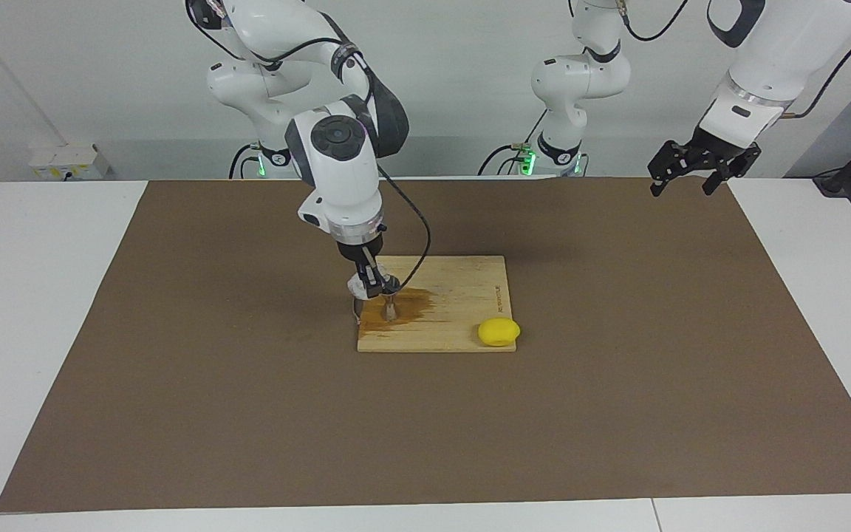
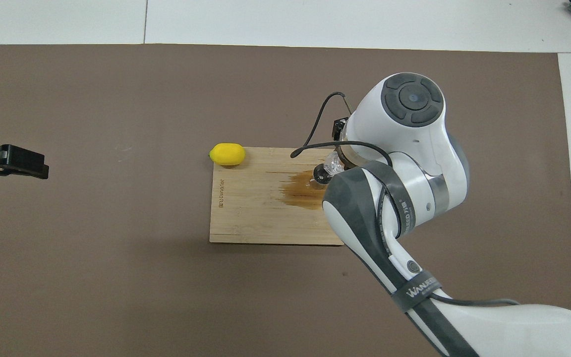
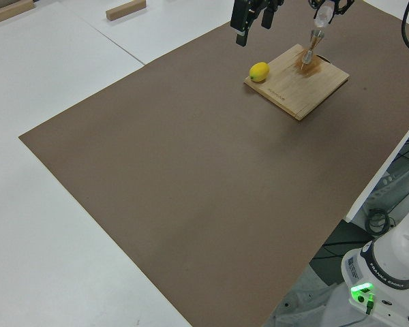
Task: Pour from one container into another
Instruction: 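Tilt the clear glass over the metal cup with the right gripper, then carry the glass back off the board with the right gripper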
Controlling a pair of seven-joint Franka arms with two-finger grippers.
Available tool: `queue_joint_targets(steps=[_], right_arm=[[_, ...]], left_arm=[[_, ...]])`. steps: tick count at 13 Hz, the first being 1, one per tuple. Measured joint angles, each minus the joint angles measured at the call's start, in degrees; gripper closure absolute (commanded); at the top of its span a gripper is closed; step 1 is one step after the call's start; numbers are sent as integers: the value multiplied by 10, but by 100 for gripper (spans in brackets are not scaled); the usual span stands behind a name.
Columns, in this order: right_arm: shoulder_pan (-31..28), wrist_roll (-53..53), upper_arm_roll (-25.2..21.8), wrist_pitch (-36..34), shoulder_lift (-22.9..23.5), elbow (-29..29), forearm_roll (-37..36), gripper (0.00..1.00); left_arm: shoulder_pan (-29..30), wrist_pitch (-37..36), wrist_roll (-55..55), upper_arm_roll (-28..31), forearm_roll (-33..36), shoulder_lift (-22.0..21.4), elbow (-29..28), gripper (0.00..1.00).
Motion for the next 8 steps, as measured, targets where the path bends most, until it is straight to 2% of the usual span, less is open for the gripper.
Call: queue_joint_targets(steps=[3, 8], right_arm=[[-22, -30, 0, 0, 3, -8, 52, 100], [-102, -86, -2, 15, 4, -37, 180, 100]], left_arm=[[0, 0, 0, 0, 0, 0, 0, 0], [0, -1, 0, 0, 0, 0, 0, 0]])
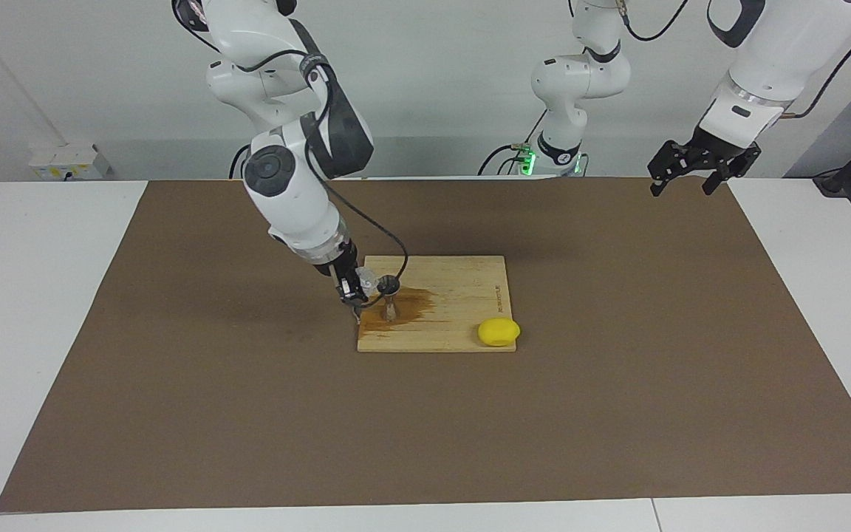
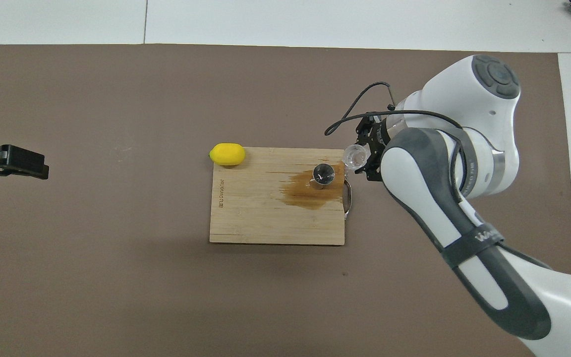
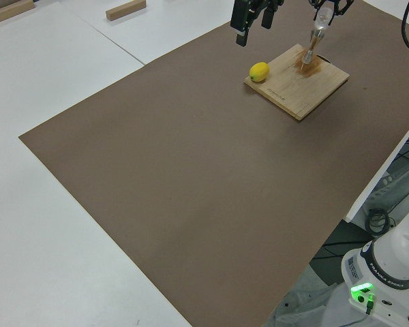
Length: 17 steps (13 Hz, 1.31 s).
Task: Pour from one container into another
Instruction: 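Carry the glass back off the board with the right gripper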
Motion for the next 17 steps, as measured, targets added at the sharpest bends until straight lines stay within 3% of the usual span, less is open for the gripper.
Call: queue_joint_targets(steps=[4, 10, 17], right_arm=[[-72, -64, -2, 32, -5, -60, 96, 100], [-172, -168, -2, 30, -1, -103, 140, 100], [-205, -266, -1, 29, 52, -128, 200, 100]], left_arm=[[0, 0, 0, 0, 0, 0, 0, 0], [0, 0, 0, 0, 0, 0, 0, 0], [0, -1, 0, 0, 0, 0, 0, 0]])
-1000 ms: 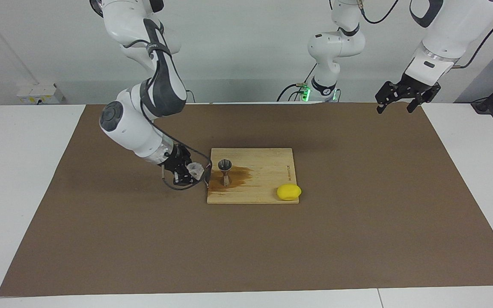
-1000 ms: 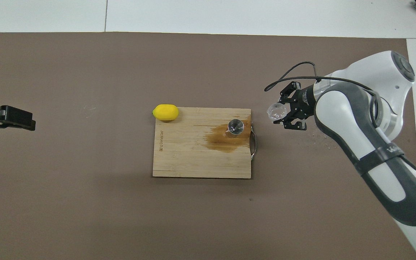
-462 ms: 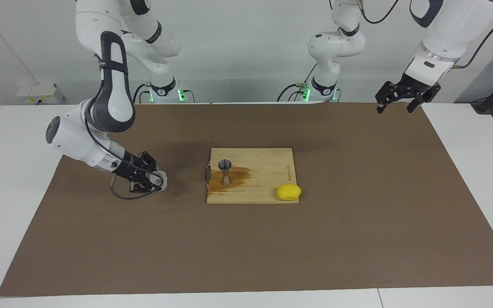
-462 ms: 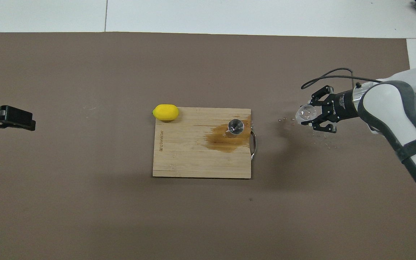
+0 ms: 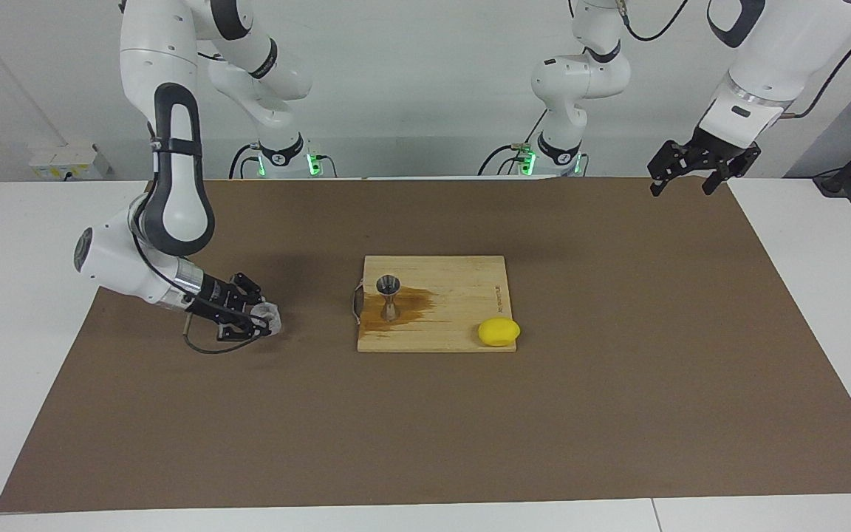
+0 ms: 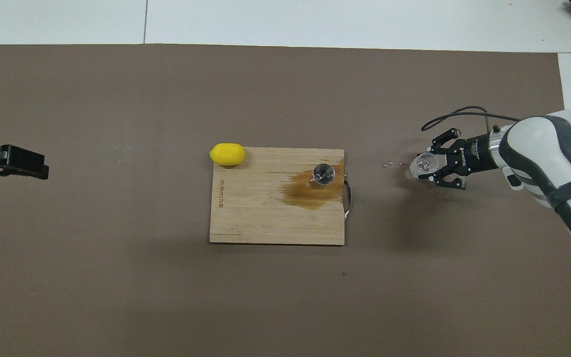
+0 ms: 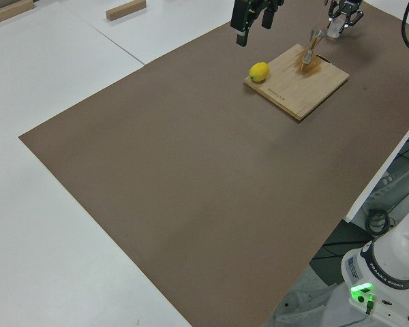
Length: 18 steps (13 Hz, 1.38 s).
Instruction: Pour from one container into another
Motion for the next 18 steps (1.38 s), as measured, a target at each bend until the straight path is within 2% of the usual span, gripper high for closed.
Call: queue_joint_targets(steps=[1, 2, 3, 4, 5, 8, 12, 15, 18], right_arm=[[0, 0, 1, 0, 0, -4, 3, 100], [0, 0, 3, 0, 0, -6, 4, 79], [0, 0, 4, 0, 0, -9, 4, 36], [0, 0, 4, 1, 0, -9, 4, 5], [0, -1, 4, 1, -1, -10, 4, 1], [0, -7, 2, 4, -9, -10, 4, 1], [-1, -10, -1, 5, -53, -9, 1, 1], [-2, -65, -3, 1, -91, -9, -58, 1], [-1, -129, 0, -32, -145, -8, -136, 1]], left_arm=[[0, 0, 0, 0, 0, 0, 0, 0], [0, 0, 0, 0, 0, 0, 0, 0], [0, 0, 0, 0, 0, 0, 0, 0], [0, 0, 0, 0, 0, 0, 0, 0], [0, 0, 0, 0, 0, 0, 0, 0], [0, 0, 0, 0, 0, 0, 0, 0], [0, 0, 0, 0, 0, 0, 0, 0], [0, 0, 0, 0, 0, 0, 0, 0], [0, 0, 0, 0, 0, 0, 0, 0]])
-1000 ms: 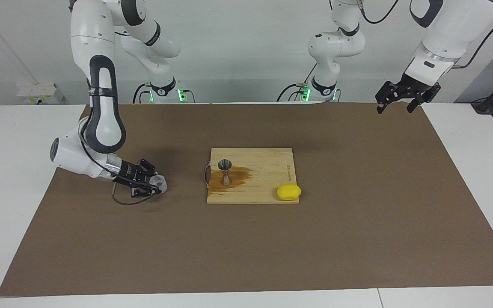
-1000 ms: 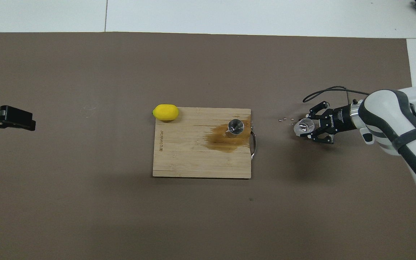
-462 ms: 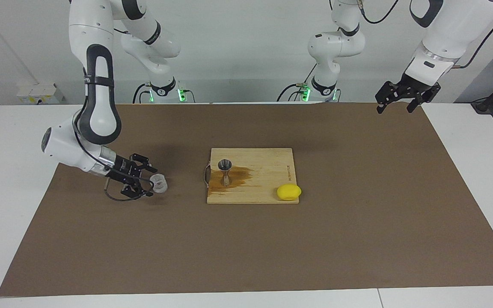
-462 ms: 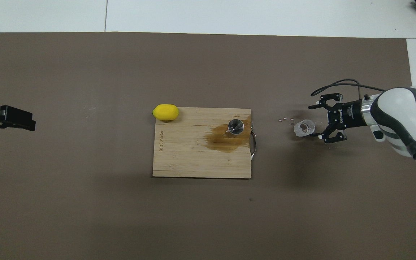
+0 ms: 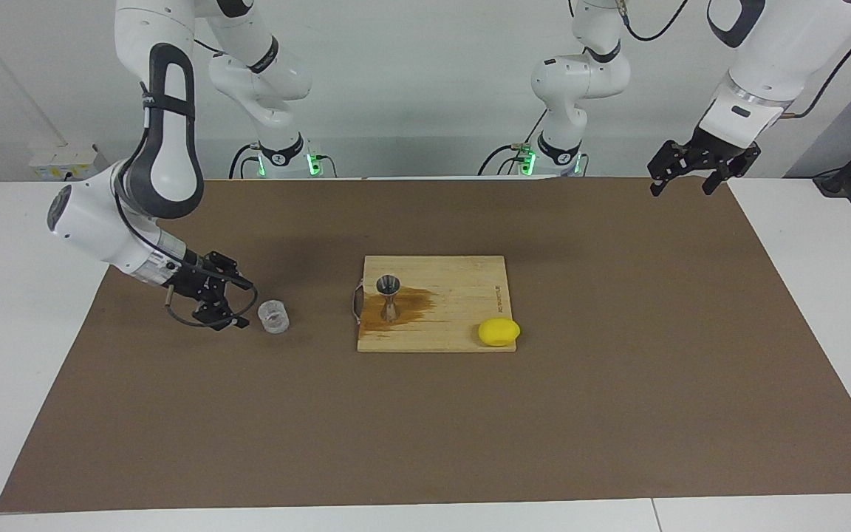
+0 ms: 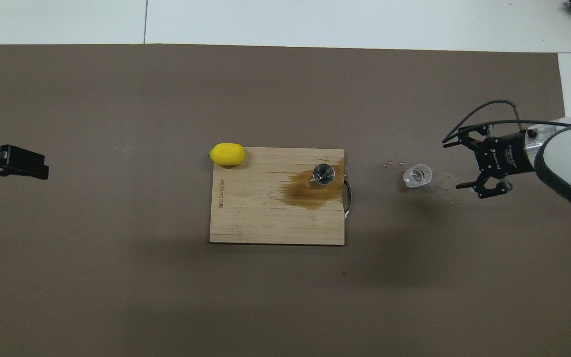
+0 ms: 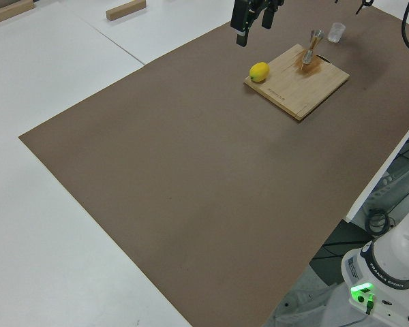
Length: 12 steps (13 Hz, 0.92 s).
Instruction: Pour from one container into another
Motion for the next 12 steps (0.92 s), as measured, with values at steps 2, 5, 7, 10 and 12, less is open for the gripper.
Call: queue_joint_targets(steps=[2, 5, 7, 10, 12], right_arm=[[1, -34, 1, -11, -44, 0, -67, 1], [33, -105, 8, -21, -83, -1, -136, 1], [69, -156, 12, -24, -89, 1, -185, 1], [107, -218, 15, -34, -88, 25, -270, 1], [111, -273, 14, -76, -88, 65, -296, 1]], left_arm=[[0, 0, 0, 0, 0, 0, 0, 0], [0, 0, 0, 0, 0, 0, 0, 0], [0, 0, 0, 0, 0, 0, 0, 0], [0, 0, 0, 0, 0, 0, 0, 0], [0, 0, 0, 0, 0, 0, 0, 0]])
